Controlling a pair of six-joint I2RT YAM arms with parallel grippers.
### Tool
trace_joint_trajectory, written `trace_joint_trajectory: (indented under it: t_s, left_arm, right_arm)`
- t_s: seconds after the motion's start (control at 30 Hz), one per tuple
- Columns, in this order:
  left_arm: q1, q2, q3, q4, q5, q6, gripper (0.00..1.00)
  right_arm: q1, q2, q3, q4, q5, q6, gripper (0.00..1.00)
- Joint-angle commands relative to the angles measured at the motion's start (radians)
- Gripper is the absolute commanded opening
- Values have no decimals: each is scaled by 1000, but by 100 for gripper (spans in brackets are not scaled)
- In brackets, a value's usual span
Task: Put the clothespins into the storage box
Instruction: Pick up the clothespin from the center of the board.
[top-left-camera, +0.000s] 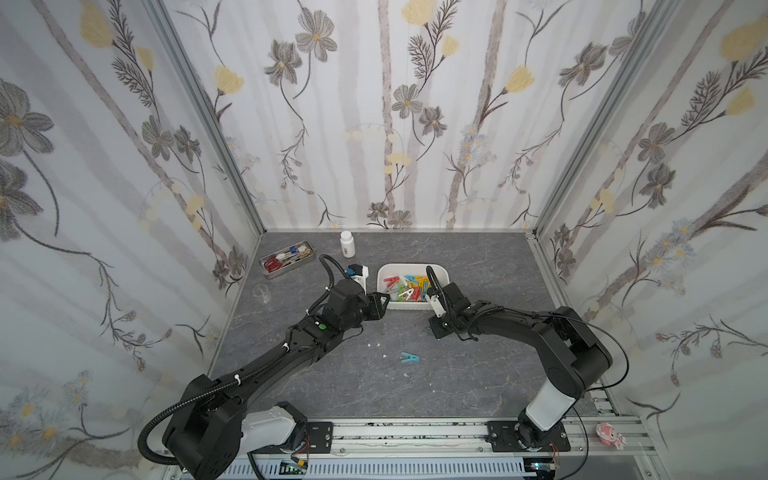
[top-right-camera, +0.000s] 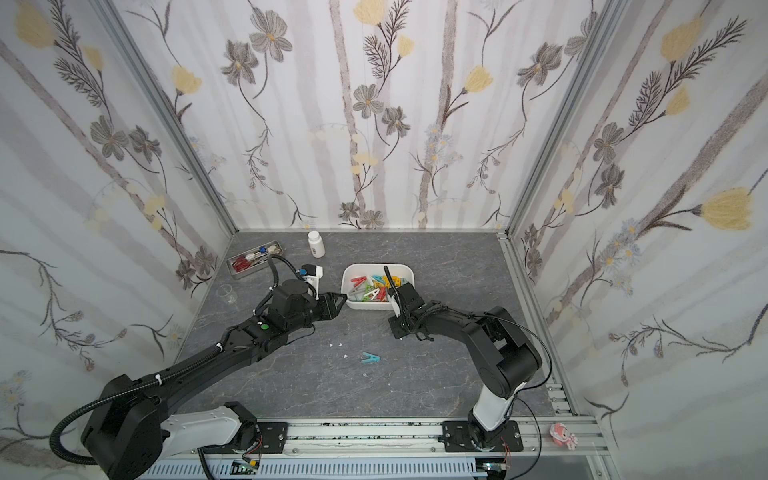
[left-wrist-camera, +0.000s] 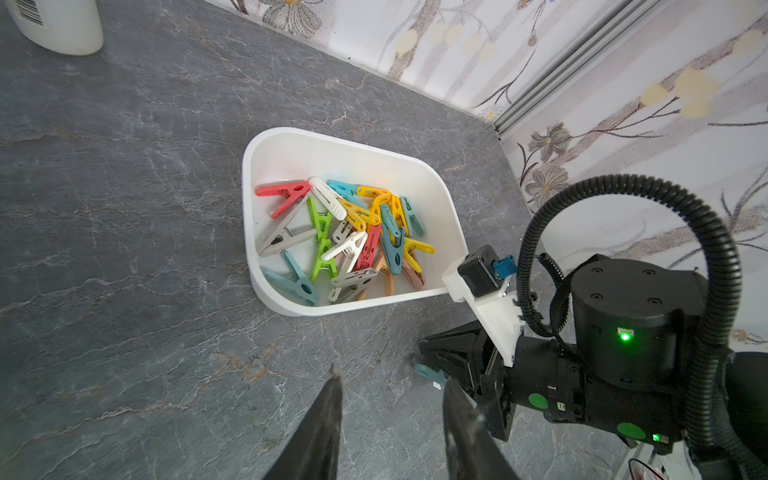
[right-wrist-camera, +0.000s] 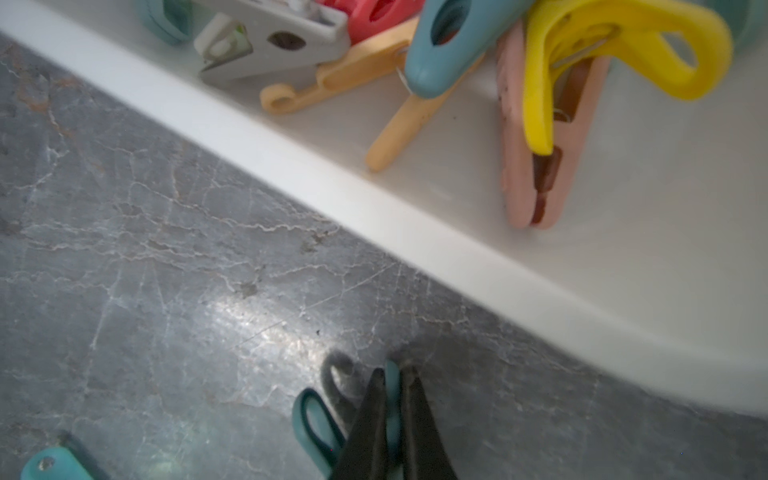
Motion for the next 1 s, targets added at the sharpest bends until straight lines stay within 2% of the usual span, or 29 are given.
trace_joint_trajectory:
  t_s: [0.0,0.33,0.47,0.63,0.8,0.97]
  left_arm:
    - [2,-6,-3,6,-18,2,40]
    - [1,-1,-4,7,-13,-3,40]
    - [1,4,2,-12,-8,8,40]
    - [1,-3,2,-51,-17,18,40]
    - [2,-7,-1,-80,-21,10,40]
    - [2,-4,-21,-73,18,-34,41]
  right_arm:
    - [1,-21,-13,-28,-32,-6,6]
    - [1,-94,-48,-33,-92,31,2]
    - [-10,-163,-81,-6,-198,70,2]
    - [-21,-244,-85,-11,-265,109,2]
    - [-58,-297,-7,-30,-314,130,2]
    - [-82,-229,138,7,-299,127,2]
